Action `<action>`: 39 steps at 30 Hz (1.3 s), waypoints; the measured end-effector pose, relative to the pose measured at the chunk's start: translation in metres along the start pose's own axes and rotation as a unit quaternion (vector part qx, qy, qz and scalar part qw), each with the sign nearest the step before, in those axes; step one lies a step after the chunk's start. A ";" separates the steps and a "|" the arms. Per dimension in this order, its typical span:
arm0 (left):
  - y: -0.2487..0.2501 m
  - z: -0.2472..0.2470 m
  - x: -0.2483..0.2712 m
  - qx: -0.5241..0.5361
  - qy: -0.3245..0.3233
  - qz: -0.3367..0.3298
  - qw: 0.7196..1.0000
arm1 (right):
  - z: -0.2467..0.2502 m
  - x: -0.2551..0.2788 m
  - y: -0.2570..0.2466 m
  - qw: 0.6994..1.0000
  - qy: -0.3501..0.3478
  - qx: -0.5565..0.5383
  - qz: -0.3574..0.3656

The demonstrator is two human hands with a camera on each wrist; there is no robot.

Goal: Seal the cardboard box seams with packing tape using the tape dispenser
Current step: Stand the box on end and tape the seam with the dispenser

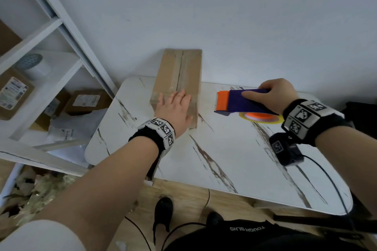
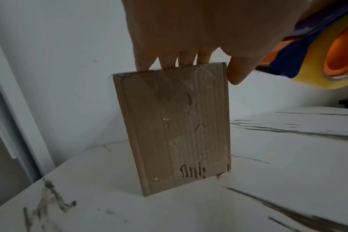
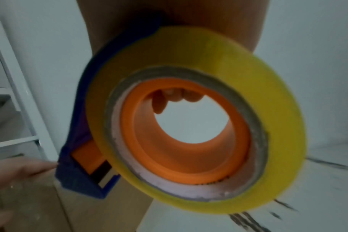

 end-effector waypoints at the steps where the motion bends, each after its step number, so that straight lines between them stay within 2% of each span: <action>1: 0.002 0.000 0.000 0.003 0.009 0.004 1.000 | -0.004 -0.001 -0.003 1.000 -0.001 0.009 -0.001; 14: 0.018 0.011 -0.010 -0.029 -0.003 0.002 1.000 | -0.045 -0.017 -0.044 0.993 -0.070 0.081 -0.040; 19: 0.021 0.011 -0.016 -0.039 -0.020 0.007 0.999 | -0.041 -0.021 -0.065 0.993 -0.032 0.112 -0.021; 25: 0.024 0.016 -0.019 -0.024 -0.051 0.017 0.998 | -0.039 -0.017 -0.094 0.980 0.000 0.197 0.039; 31: 0.024 0.020 -0.020 -0.041 -0.076 -0.001 0.996 | -0.037 -0.012 -0.113 0.968 0.031 0.239 0.076; 34: 0.022 0.019 -0.018 -0.062 -0.085 -0.001 0.994 | -0.055 -0.003 -0.092 0.940 0.009 0.322 0.108; 37: 0.020 0.016 -0.018 -0.080 -0.081 -0.012 0.993 | -0.073 -0.004 -0.046 0.940 -0.033 0.337 0.036; 39: 0.021 0.016 -0.020 -0.089 -0.082 -0.017 0.993 | -0.078 -0.006 -0.033 0.941 -0.053 0.335 0.000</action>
Point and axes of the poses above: each hand's wrist, its own x-axis away from the middle knuckle, its own z-axis out of the back of the hand, y = z × x, the point moved 3 cm from there along -x, towards the middle knuckle, and after that the axes turned 4 degrees about -z, right-handed, at the moved point
